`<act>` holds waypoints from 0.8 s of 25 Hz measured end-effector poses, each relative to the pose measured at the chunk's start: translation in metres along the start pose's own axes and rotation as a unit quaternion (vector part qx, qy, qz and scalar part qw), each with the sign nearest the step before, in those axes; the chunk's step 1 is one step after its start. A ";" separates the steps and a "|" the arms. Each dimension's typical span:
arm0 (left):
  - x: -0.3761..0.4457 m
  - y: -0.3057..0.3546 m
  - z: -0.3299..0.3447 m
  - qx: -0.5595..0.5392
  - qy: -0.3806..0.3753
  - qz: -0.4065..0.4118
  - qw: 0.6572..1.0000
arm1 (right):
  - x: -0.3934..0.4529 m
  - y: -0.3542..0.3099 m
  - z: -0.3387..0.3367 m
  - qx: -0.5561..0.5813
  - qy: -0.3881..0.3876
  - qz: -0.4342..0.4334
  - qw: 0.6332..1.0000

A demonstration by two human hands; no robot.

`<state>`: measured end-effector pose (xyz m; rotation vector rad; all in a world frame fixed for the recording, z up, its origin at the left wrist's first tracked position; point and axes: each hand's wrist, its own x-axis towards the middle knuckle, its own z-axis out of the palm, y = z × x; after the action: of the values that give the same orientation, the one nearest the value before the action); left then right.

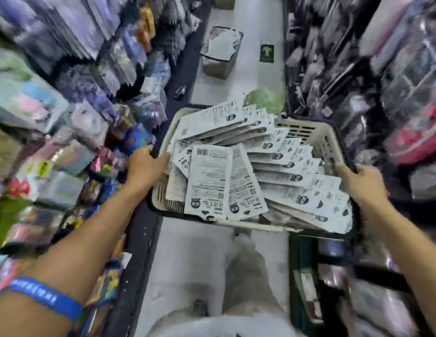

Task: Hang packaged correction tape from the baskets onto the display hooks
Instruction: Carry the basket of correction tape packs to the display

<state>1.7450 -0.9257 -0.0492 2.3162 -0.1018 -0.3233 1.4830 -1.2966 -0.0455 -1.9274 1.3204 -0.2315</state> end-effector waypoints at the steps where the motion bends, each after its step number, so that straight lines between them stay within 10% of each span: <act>1: 0.048 0.019 0.022 0.008 0.007 -0.001 1.000 | 0.059 -0.020 0.010 0.002 -0.007 -0.008 1.000; 20: 0.796 0.312 0.149 -0.147 0.024 -0.099 0.984 | 0.809 -0.542 0.183 -0.118 -0.051 -0.118 0.985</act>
<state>2.4822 -1.3832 -0.0830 2.0416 0.1891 -0.3569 2.3295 -1.8108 -0.0156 -2.2669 1.0914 -0.0925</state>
